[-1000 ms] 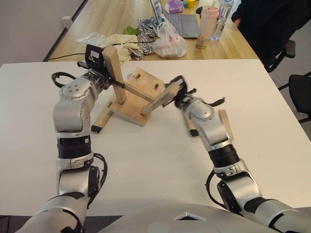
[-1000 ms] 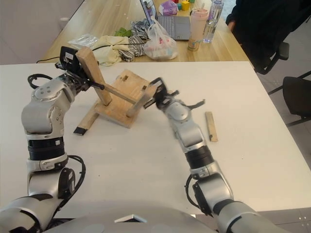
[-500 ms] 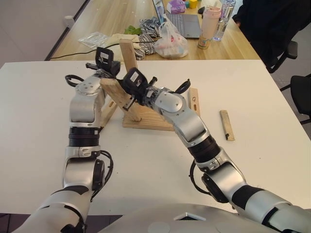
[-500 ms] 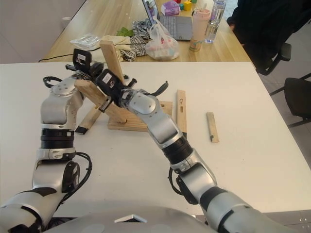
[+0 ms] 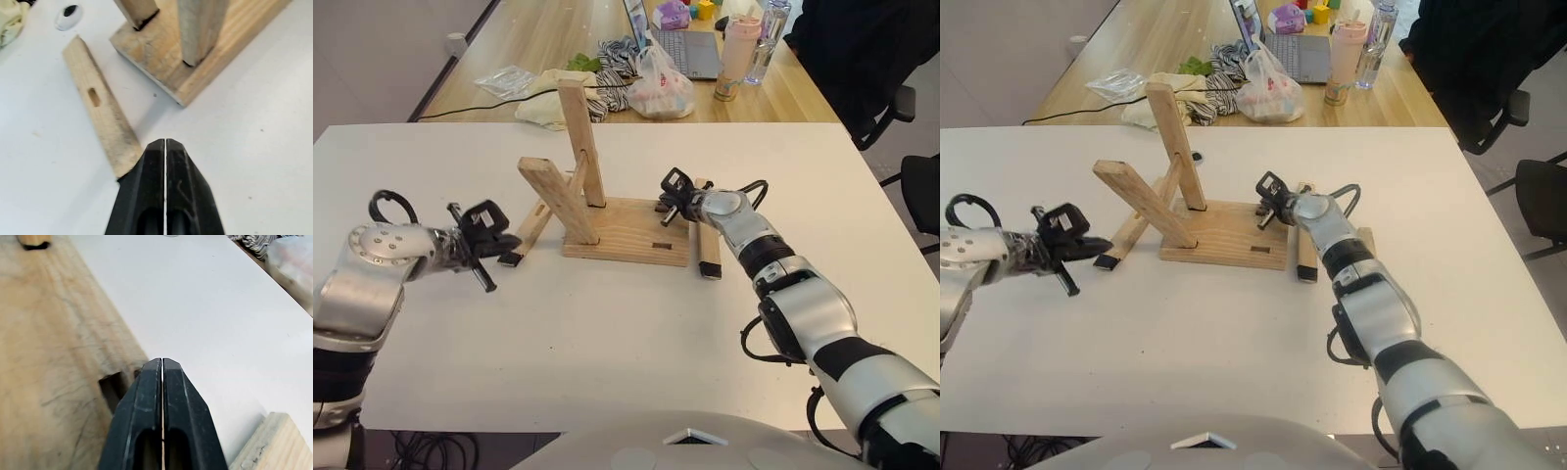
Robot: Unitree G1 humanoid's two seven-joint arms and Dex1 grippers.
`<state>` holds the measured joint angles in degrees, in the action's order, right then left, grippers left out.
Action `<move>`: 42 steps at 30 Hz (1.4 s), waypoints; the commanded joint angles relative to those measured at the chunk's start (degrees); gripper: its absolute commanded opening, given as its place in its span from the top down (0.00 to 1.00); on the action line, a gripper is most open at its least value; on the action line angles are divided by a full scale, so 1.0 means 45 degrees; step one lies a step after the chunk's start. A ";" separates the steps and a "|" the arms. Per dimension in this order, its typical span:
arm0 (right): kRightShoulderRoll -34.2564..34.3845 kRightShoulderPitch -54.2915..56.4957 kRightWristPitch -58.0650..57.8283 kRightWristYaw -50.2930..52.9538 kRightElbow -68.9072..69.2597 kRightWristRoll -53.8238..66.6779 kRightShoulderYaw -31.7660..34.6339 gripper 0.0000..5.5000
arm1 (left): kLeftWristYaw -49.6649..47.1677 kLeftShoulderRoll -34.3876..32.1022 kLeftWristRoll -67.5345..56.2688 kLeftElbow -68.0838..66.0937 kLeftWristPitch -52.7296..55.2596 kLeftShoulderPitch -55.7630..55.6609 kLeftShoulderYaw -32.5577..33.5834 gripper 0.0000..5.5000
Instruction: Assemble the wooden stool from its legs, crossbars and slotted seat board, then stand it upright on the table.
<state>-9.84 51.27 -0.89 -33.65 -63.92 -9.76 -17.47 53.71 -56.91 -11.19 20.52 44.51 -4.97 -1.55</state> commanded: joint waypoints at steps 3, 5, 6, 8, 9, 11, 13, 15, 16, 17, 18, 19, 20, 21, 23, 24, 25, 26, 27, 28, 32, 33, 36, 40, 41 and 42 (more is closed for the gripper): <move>-0.0789 -0.1339 -0.0023 -0.2616 0.0460 -0.1577 -0.1809 0.99 | -0.0876 0.2368 0.1183 -0.1332 -0.0276 -0.0648 -0.3482 1.00; -0.0977 -0.1652 -0.0235 -0.3194 0.1201 -0.1525 -0.1926 0.99 | -0.1640 0.3559 0.1444 -0.2365 -0.0374 -0.1274 -0.3778 1.00; -0.1093 -0.1875 -0.0412 -0.3453 0.1678 -0.1470 -0.1982 0.99 | -0.1935 0.4053 0.1542 -0.2885 -0.0466 -0.1640 -0.3854 1.00; -0.1379 -0.2512 -0.0905 -0.4080 0.3023 -0.1364 -0.2160 0.99 | -0.2768 0.5065 0.1929 -0.4412 -0.0959 -0.2731 -0.3827 1.00; -0.1488 -0.2811 -0.1183 -0.4409 0.3712 -0.1283 -0.2240 0.99 | -0.3098 0.5376 0.2135 -0.5093 -0.1201 -0.3201 -0.3822 1.00; -0.1909 -0.3721 -0.1911 -0.5218 0.5799 -0.0982 -0.2495 0.99 | -0.3460 0.6051 0.2429 -0.6511 -0.1804 -0.4169 -0.3860 1.00; -0.2264 -0.4547 -0.2729 -0.5843 0.7790 -0.0727 -0.2757 0.99 | -0.3744 0.6715 0.2664 -0.7930 -0.2465 -0.4994 -0.3879 1.00; -0.2407 -0.5032 -0.3445 -0.5895 0.9045 -0.0627 -0.2828 0.99 | -0.4081 0.7303 0.2955 -0.9355 -0.3099 -0.5643 -0.3915 1.00; -0.2423 -0.5196 -0.3794 -0.5790 0.9474 -0.0628 -0.2792 0.99 | -0.4191 0.7586 0.3103 -1.0012 -0.3439 -0.5902 -0.3955 1.00; -0.2455 -0.5397 -0.4162 -0.5809 1.0001 -0.0564 -0.2779 0.99 | -0.4339 0.7944 0.3130 -1.0637 -0.3703 -0.6132 -0.3890 1.00; -0.2487 -0.5572 -0.4480 -0.5827 1.0449 -0.0498 -0.2752 0.99 | -0.4434 0.8221 0.3186 -1.1110 -0.3931 -0.6300 -0.3859 1.00; -0.2543 -0.5717 -0.4750 -0.5828 1.0852 -0.0471 -0.2734 0.99 | -0.4505 0.8491 0.3248 -1.1439 -0.4145 -0.6381 -0.3874 1.00; -0.2588 -0.5803 -0.4948 -0.5850 1.1142 -0.0435 -0.2728 0.99 | -0.4577 0.8729 0.3262 -1.1663 -0.4295 -0.6408 -0.3829 1.00; -0.2665 -0.5911 -0.5169 -0.5836 1.1423 -0.0384 -0.2682 0.99 | -0.4681 0.9047 0.3244 -1.1883 -0.4561 -0.6463 -0.3774 1.00; -0.2900 -0.6071 -0.5479 -0.5717 1.1731 -0.0411 -0.2578 0.99 | -0.4830 0.9752 0.3247 -1.2271 -0.4989 -0.6615 -0.3803 1.00; -0.3016 -0.6105 -0.5583 -0.5593 1.1762 -0.0481 -0.2515 0.99 | -0.4846 0.9963 0.3340 -1.2371 -0.5103 -0.6654 -0.3924 1.00; -0.3107 -0.6032 -0.5584 -0.5460 1.1635 -0.0571 -0.2482 0.99 | -0.4878 1.0057 0.3423 -1.2352 -0.5091 -0.6616 -0.3987 1.00; -0.3235 -0.5922 -0.5600 -0.5289 1.1447 -0.0623 -0.2355 0.99 | -0.4889 1.0044 0.3515 -1.2137 -0.5013 -0.6476 -0.3993 1.00; -0.3373 -0.5854 -0.5639 -0.5232 1.1381 -0.0595 -0.2191 0.99 | -0.4862 0.9928 0.3572 -1.1785 -0.4903 -0.6266 -0.3947 1.00; -0.3516 -0.5846 -0.5675 -0.5216 1.1395 -0.0529 -0.2021 0.99 | -0.4816 0.9821 0.3626 -1.1440 -0.4790 -0.6070 -0.3907 1.00; -0.3597 -0.5777 -0.5901 -0.4950 1.1576 0.0083 -0.1179 0.99 | -0.4633 0.9303 0.3878 -1.0094 -0.4317 -0.5289 -0.3991 1.00; -0.3581 -0.5657 -0.5958 -0.4768 1.1539 0.0170 -0.0977 0.99 | -0.4668 0.9225 0.3848 -0.9745 -0.4152 -0.5114 -0.3892 1.00; -0.3041 -0.5393 -0.6853 -0.4484 1.2366 0.1495 0.0387 0.99 | -0.4967 0.9138 0.3690 -0.9002 -0.3743 -0.4902 -0.3394 1.00; -0.2031 -0.4506 -0.8923 -0.2602 1.3287 0.3796 0.3736 0.91 | -0.5515 0.8830 0.3593 -0.7906 -0.3313 -0.4881 -0.2487 1.00; -0.2111 -0.4342 -0.9299 -0.2135 1.3313 0.4078 0.4394 0.89 | -0.5681 0.8785 0.3585 -0.7596 -0.3187 -0.4830 -0.2253 1.00; -0.2302 -0.4263 -0.9562 -0.1724 1.3300 0.4193 0.4888 0.87 | -0.5862 0.8751 0.3587 -0.7303 -0.3068 -0.4757 -0.2026 1.00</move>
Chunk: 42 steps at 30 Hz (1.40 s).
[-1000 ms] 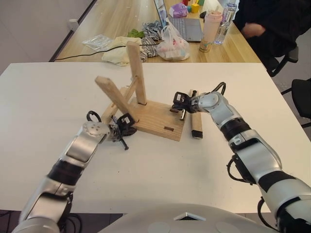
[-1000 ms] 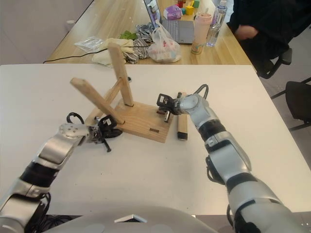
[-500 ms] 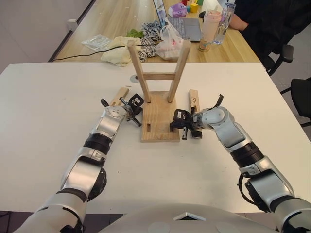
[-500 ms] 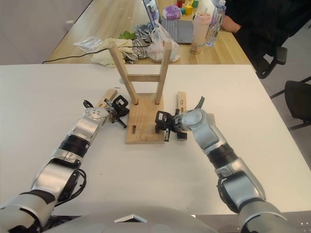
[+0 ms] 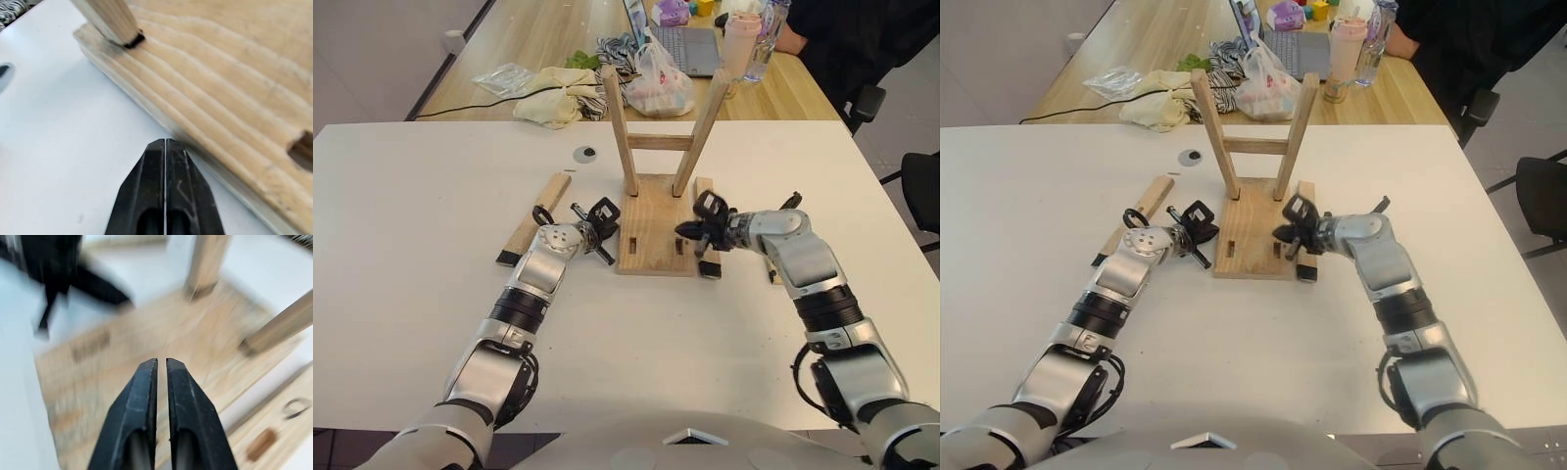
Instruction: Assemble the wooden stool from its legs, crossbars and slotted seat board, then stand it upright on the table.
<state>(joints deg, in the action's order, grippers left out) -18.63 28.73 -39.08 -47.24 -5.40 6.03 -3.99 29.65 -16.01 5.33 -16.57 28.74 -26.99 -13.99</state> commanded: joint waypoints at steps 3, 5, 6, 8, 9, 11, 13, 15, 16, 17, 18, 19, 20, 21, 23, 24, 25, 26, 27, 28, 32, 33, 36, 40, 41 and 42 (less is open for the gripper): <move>-0.1728 -0.0342 -0.2112 0.1898 0.0810 0.0526 0.2707 0.75 | -0.1145 -0.0447 -0.0228 0.2104 0.0807 0.0664 0.1569 1.00; -0.2536 -0.1591 -0.3110 0.2020 0.1341 0.0557 0.3177 0.71 | -0.1659 -0.0432 -0.0289 0.3008 0.1093 0.1224 0.2119 1.00; -0.2785 -0.2009 -0.3489 0.2083 0.1516 0.0636 0.3342 0.67 | -0.1891 -0.0397 -0.0298 0.3389 0.1240 0.1476 0.2331 1.00; -0.2501 -0.2742 -0.4777 0.2937 0.2326 0.0873 0.4384 0.62 | -0.2326 -0.0341 -0.0330 0.3937 0.1416 0.1861 0.2758 1.00; -0.2172 -0.2913 -0.5393 0.3494 0.2635 0.0919 0.4982 0.59 | -0.2567 -0.0270 -0.0328 0.4174 0.1489 0.2012 0.2947 1.00; -0.1816 -0.3957 -0.6283 0.4128 0.4256 0.0992 0.5224 0.55 | -0.2904 -0.0156 -0.0457 0.4344 0.1457 0.2047 0.3286 1.00; -0.1704 -0.4518 -0.6861 0.4274 0.5183 0.1198 0.4813 0.50 | -0.3133 -0.0026 -0.0621 0.4429 0.1457 0.1997 0.3487 1.00; -0.1428 -0.4834 -0.7116 0.4460 0.5668 0.1360 0.4356 0.49 | -0.3250 0.0013 -0.0646 0.4325 0.1382 0.1815 0.3496 1.00; -0.1307 -0.4970 -0.7215 0.4569 0.5726 0.1444 0.4260 0.49 | -0.3254 0.0019 -0.0667 0.4279 0.1349 0.1696 0.3493 1.00; -0.1255 -0.5100 -0.7180 0.4663 0.5706 0.1460 0.4193 0.49 | -0.3236 0.0017 -0.0705 0.4274 0.1336 0.1604 0.3491 1.00; -0.1242 -0.5195 -0.7144 0.4732 0.5611 0.1507 0.4157 0.49 | -0.3232 0.0011 -0.0754 0.4304 0.1346 0.1562 0.3503 1.00; -0.1247 -0.5346 -0.6971 0.4841 0.5410 0.1450 0.4090 0.49 | -0.3222 -0.0027 -0.0807 0.4323 0.1337 0.1566 0.3526 1.00; -0.1299 -0.5505 -0.6825 0.4876 0.5235 0.1428 0.3973 0.49 | -0.3213 -0.0070 -0.0828 0.4320 0.1317 0.1588 0.3533 1.00; -0.1353 -0.5640 -0.6706 0.4900 0.5075 0.1418 0.3890 0.49 | -0.3210 -0.0092 -0.0827 0.4253 0.1283 0.1564 0.3516 1.00; -0.1412 -0.6039 -0.6484 0.5046 0.5007 0.1371 0.3772 0.55 | -0.3188 -0.0174 -0.0819 0.4295 0.1246 0.1612 0.3505 1.00; -0.1480 -0.6201 -0.6395 0.5048 0.4965 0.1384 0.3694 0.58 | -0.3190 -0.0157 -0.0860 0.4381 0.1258 0.1639 0.3528 1.00; -0.1526 -0.6324 -0.6317 0.5060 0.4909 0.1414 0.3656 0.61 | -0.3188 -0.0131 -0.0888 0.4409 0.1255 0.1630 0.3519 1.00; -0.1573 -0.6398 -0.6267 0.5019 0.4833 0.1463 0.3606 0.64 | -0.3199 -0.0112 -0.0895 0.4422 0.1239 0.1634 0.3490 1.00; -0.1615 -0.6473 -0.6252 0.4976 0.4783 0.1511 0.3579 0.66 | -0.3205 -0.0095 -0.0896 0.4364 0.1199 0.1595 0.3424 1.00; -0.1661 -0.6574 -0.6156 0.4978 0.4684 0.1494 0.3558 0.70 | -0.3224 -0.0082 -0.0901 0.4336 0.1168 0.1572 0.3370 1.00; -0.2452 -0.7177 -0.4523 0.4812 0.4200 0.0814 0.2785 0.77 | -0.3442 0.0026 -0.1054 0.4771 0.1077 0.1676 0.3616 1.00; -0.2767 -0.7308 -0.3664 0.4818 0.3930 0.0419 0.2465 0.77 | -0.3553 0.0209 -0.1282 0.4939 0.0956 0.1655 0.3879 1.00; -0.2754 -0.6934 -0.1805 0.5158 0.3070 0.0095 0.2641 0.77 | -0.3204 0.1255 -0.3517 0.5893 0.1216 0.1464 0.5161 1.00; -0.1791 -0.3406 0.1794 0.5472 0.2697 0.0623 0.3054 0.77 | -0.2468 0.3275 -0.8471 0.7518 0.2351 0.0837 0.6357 0.89; -0.1311 -0.2475 0.2239 0.5310 0.2750 0.1268 0.3191 0.77 | -0.2280 0.3559 -0.9342 0.7664 0.2592 0.0546 0.6302 0.86; -0.0894 -0.1984 0.2467 0.5272 0.3012 0.1762 0.3262 0.77 | -0.2045 0.3609 -0.9981 0.7646 0.2801 0.0282 0.6259 0.84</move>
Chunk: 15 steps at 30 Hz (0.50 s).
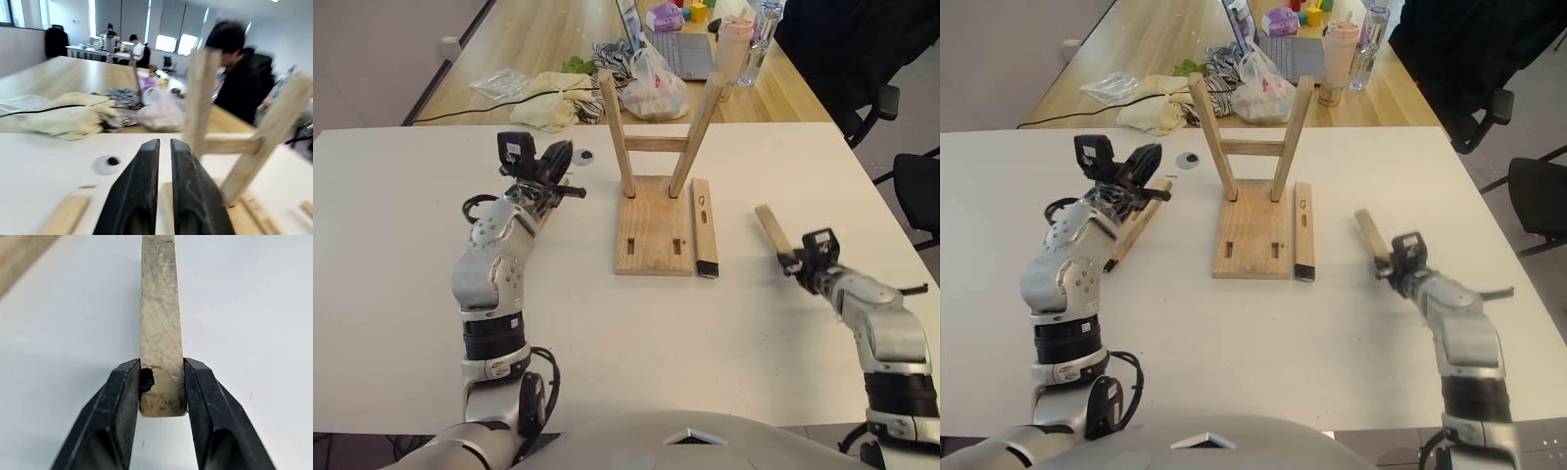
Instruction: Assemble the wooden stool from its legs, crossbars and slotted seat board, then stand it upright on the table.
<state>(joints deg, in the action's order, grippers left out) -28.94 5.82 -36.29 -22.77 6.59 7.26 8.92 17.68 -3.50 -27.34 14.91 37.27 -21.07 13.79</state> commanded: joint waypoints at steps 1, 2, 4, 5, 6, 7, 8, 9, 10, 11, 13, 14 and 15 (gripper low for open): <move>0.1699 0.3497 0.2144 -0.0253 0.0607 0.1841 0.0354 0.77 | 0.0790 0.0849 -0.3409 0.0634 0.1119 -0.1296 0.0088 0.81; 0.1998 0.3874 0.2539 -0.0394 0.1007 0.2100 0.0132 0.77 | 0.0977 0.0833 -0.4277 0.0600 0.1389 -0.1651 0.0201 0.79; 0.2375 0.4672 0.3369 -0.1157 0.1333 0.2519 -0.0559 0.77 | 0.0760 0.0939 -0.5979 0.0534 0.1810 -0.2407 0.0575 0.73; 0.2530 0.4821 0.3706 -0.1388 0.1613 0.2552 -0.1012 0.77 | 0.0674 0.0772 -0.6731 0.0356 0.2027 -0.2764 0.0799 0.71; 0.2638 0.4884 0.4086 -0.1715 0.1824 0.2498 -0.1492 0.77 | 0.0544 0.0586 -0.7327 0.0209 0.2198 -0.3093 0.0973 0.70; 0.2732 0.4837 0.4323 -0.1878 0.2055 0.2424 -0.1903 0.77 | 0.0500 0.0374 -0.7724 0.0025 0.2340 -0.3354 0.1085 0.67; 0.2799 0.4759 0.4539 -0.1968 0.2203 0.2326 -0.2243 0.77 | 0.0418 0.0185 -0.7922 -0.0154 0.2426 -0.3559 0.1098 0.64; 0.2854 0.4612 0.4722 -0.2038 0.2281 0.2257 -0.2552 0.77 | 0.0181 0.0059 -0.7818 -0.0442 0.2452 -0.3762 0.1009 0.62; 0.2941 0.4427 0.4873 -0.2013 0.2407 0.2128 -0.2823 0.77 | 0.0101 -0.0094 -0.7826 -0.0737 0.2505 -0.3909 0.0940 0.59; 0.3025 0.4260 0.4986 -0.1990 0.2508 0.2030 -0.3056 0.77 | 0.0081 -0.0235 -0.7842 -0.0915 0.2535 -0.3973 0.0855 0.57; 0.3126 0.3998 0.5090 -0.1905 0.2653 0.1914 -0.3420 0.77 | 0.0052 -0.0441 -0.7861 -0.1075 0.2608 -0.3942 0.0675 0.57; 0.3194 0.3874 0.5132 -0.1851 0.2692 0.1923 -0.3544 0.77 | -0.0050 -0.0494 -0.7816 -0.1158 0.2644 -0.3875 0.0572 0.57; 0.3236 0.3762 0.5179 -0.1815 0.2726 0.1923 -0.3650 0.77 | -0.0120 -0.0523 -0.7814 -0.1226 0.2683 -0.3815 0.0507 0.57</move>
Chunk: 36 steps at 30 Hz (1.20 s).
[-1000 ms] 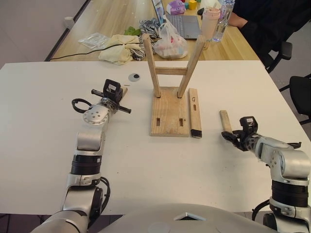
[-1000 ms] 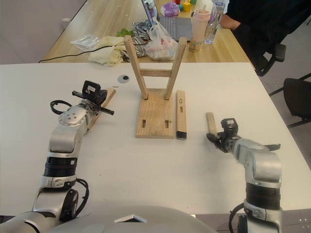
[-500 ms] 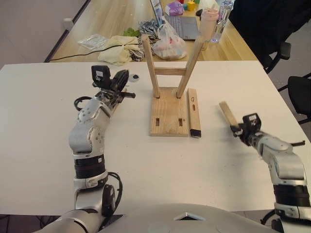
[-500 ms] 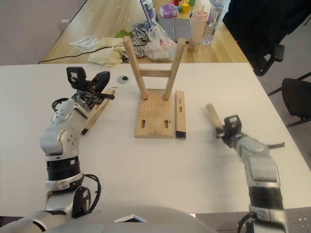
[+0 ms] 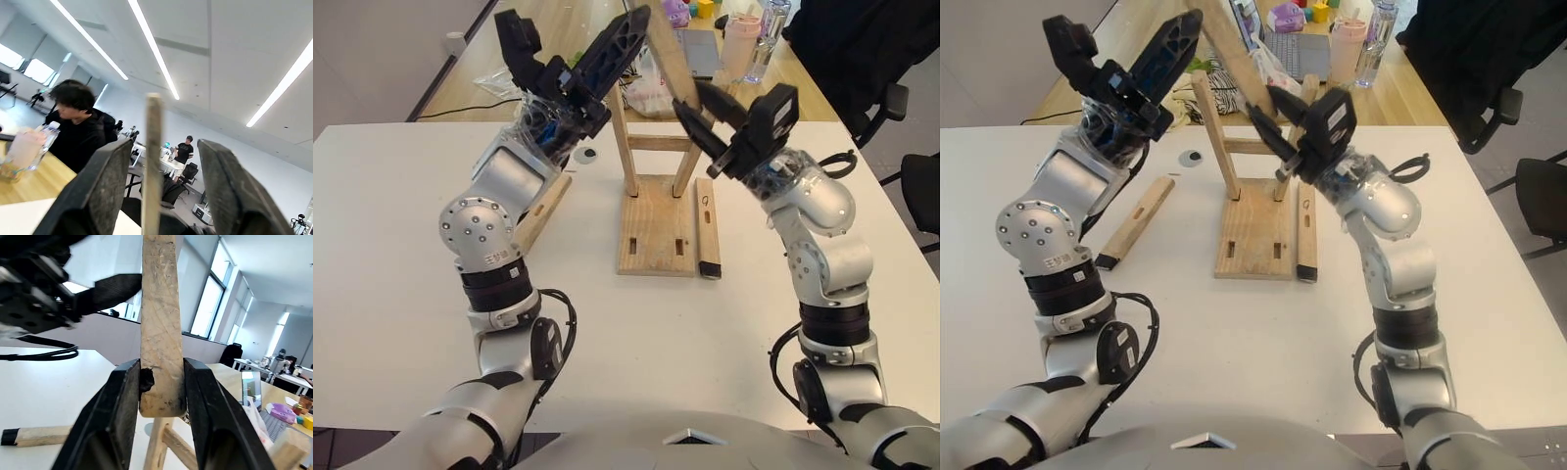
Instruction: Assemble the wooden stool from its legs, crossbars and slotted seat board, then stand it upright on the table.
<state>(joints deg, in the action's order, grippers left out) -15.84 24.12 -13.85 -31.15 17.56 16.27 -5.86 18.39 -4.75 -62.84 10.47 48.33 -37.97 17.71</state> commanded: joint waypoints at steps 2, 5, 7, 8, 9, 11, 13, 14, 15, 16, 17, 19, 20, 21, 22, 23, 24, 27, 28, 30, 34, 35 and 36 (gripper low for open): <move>0.0351 -0.0497 0.0275 0.0032 0.0339 -0.0041 -0.0456 0.77 | -0.0402 -0.0380 0.0167 -0.0304 0.0273 0.0057 -0.0519 0.57; 0.0348 -0.0572 0.0243 -0.0077 0.0315 0.0083 -0.0372 0.77 | -0.0315 -0.0630 -0.0112 -0.0276 0.0327 0.0060 -0.0466 0.62; 0.0340 -0.0606 0.0277 -0.0088 0.0167 0.0101 -0.0300 0.77 | -0.0289 -0.0857 -0.0257 -0.0365 0.0322 -0.0024 -0.0314 0.68; 0.0318 -0.0655 0.0302 -0.0085 0.0101 0.0058 -0.0284 0.77 | -0.0289 -0.1008 -0.0301 -0.0443 0.0332 -0.0086 -0.0214 0.71; 0.0290 -0.0699 0.0325 -0.0093 0.0070 0.0005 -0.0291 0.77 | -0.0278 -0.1140 -0.0362 -0.0490 0.0344 -0.0122 -0.0151 0.74; 0.0233 -0.0780 0.0391 -0.0135 0.0038 -0.0072 -0.0312 0.77 | -0.0330 -0.1375 -0.0395 -0.0573 0.0361 -0.0135 -0.0150 0.80; 0.0129 -0.0826 0.0535 -0.0217 -0.0026 -0.0211 -0.0343 0.77 | -0.0388 -0.1495 -0.0375 -0.0654 0.0370 -0.0130 -0.0178 0.86; 0.0070 -0.0845 0.0620 -0.0256 -0.0050 -0.0317 -0.0367 0.77 | -0.0396 -0.1542 -0.0401 -0.0678 0.0387 -0.0138 -0.0166 0.90; -0.0001 -0.0849 0.0755 -0.0296 -0.0111 -0.0494 -0.0404 0.77 | -0.0419 -0.1593 -0.0420 -0.0726 0.0378 -0.0177 -0.0146 0.91; -0.0058 -0.0849 0.0897 -0.0306 -0.0187 -0.0689 -0.0442 0.77 | -0.0441 -0.1633 -0.0438 -0.0791 0.0360 -0.0225 -0.0117 0.92; -0.0083 -0.0835 0.0997 -0.0284 -0.0283 -0.0882 -0.0476 0.77 | -0.0430 -0.1690 -0.0357 -0.0883 0.0290 -0.0278 -0.0111 0.92; -0.0035 -0.0862 0.1012 -0.0229 -0.0431 -0.1136 -0.0543 0.77 | -0.0202 -0.1843 0.0052 -0.0935 -0.0082 -0.0277 -0.0215 0.93; -0.0008 -0.0900 0.0932 -0.0214 -0.0490 -0.1222 -0.0633 0.70 | -0.0094 -0.1955 0.0251 -0.0914 -0.0261 -0.0250 -0.0235 0.93; 0.0011 -0.0950 0.0863 -0.0177 -0.0671 -0.1488 -0.0848 0.68 | 0.0054 -0.2262 0.0497 -0.0984 -0.0433 -0.0257 -0.0119 0.93; 0.0018 -0.0992 0.0822 -0.0152 -0.0789 -0.1681 -0.0996 0.66 | 0.0157 -0.2470 0.0661 -0.1042 -0.0540 -0.0266 -0.0029 0.93; 0.0025 -0.1040 0.0763 -0.0062 -0.0911 -0.1872 -0.1081 0.62 | 0.0284 -0.2815 0.0863 -0.1191 -0.0664 -0.0273 0.0091 0.93; 0.0020 -0.1033 0.0688 0.0124 -0.1239 -0.2172 -0.1118 0.57 | 0.0514 -0.3480 0.1221 -0.1618 -0.0850 -0.0255 0.0363 0.93; 0.0096 -0.0873 0.0398 0.1155 -0.2484 -0.2766 -0.0499 0.57 | 0.1683 -0.5852 0.3157 -0.4191 -0.2330 0.0262 0.1075 0.93; 0.0203 -0.0773 0.0290 0.1508 -0.2795 -0.2688 -0.0114 0.61 | 0.2113 -0.6433 0.4033 -0.5173 -0.3087 0.0516 0.0967 0.93; 0.0505 -0.0445 0.0080 0.2165 -0.3379 -0.2306 0.0747 0.67 | 0.2979 -0.7195 0.6059 -0.7087 -0.4864 0.1067 0.0112 0.93; 0.0660 0.0249 -0.0141 0.2764 -0.4281 -0.1580 0.1893 0.79 | 0.3443 -0.6840 0.7681 -0.9066 -0.6716 0.1989 -0.0352 0.93; 0.0612 0.0347 -0.0124 0.2798 -0.4405 -0.1522 0.1995 0.81 | 0.3495 -0.6639 0.7654 -0.9438 -0.6950 0.2024 -0.0152 0.93; 0.0546 0.0419 -0.0109 0.2770 -0.4511 -0.1466 0.2054 0.83 | 0.3489 -0.6478 0.7611 -0.9648 -0.7106 0.2066 0.0010 0.93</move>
<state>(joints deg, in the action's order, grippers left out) -13.89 24.38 -13.87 -18.82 -1.28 8.65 2.41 33.65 -35.25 -29.01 -30.46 18.49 -28.97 16.27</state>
